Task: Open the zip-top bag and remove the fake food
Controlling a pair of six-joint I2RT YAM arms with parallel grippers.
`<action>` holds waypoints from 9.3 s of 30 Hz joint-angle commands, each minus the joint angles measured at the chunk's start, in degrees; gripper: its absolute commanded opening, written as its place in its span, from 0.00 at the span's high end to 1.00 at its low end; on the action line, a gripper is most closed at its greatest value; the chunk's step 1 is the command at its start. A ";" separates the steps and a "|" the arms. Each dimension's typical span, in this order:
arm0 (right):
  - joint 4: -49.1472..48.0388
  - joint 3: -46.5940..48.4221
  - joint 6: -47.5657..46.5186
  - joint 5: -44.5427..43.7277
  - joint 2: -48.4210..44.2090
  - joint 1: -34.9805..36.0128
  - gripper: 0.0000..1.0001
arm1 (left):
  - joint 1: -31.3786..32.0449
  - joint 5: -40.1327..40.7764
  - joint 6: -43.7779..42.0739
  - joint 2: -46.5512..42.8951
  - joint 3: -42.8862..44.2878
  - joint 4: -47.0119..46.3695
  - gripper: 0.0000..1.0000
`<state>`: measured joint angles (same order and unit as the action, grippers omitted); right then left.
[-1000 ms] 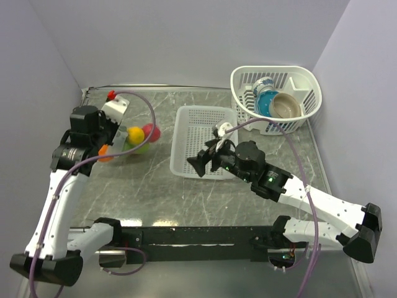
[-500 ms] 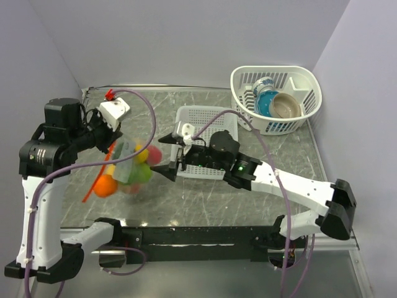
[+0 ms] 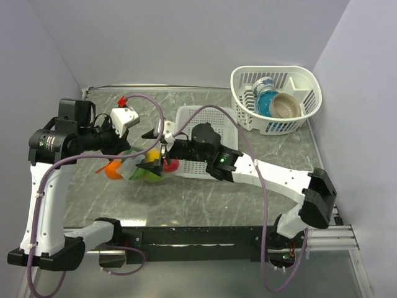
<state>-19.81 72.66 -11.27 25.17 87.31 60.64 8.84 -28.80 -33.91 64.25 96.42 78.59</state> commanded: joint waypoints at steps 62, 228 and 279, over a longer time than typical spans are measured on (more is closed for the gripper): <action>3.82 8.46 4.41 6.47 7.35 -3.34 1.00 | 0.39 -0.55 0.42 -3.61 -5.28 -8.27 0.86; -1.37 -32.50 28.76 -31.32 -13.49 9.67 0.59 | -15.52 19.66 12.02 23.47 -30.33 -43.34 0.35; -0.66 -13.24 24.28 -41.25 22.91 10.99 0.28 | -30.18 22.91 2.36 13.71 -40.26 -38.16 0.99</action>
<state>-20.91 62.48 13.56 -15.42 111.87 70.76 -15.92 -8.03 -27.79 76.93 55.99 39.81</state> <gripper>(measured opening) 0.751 0.020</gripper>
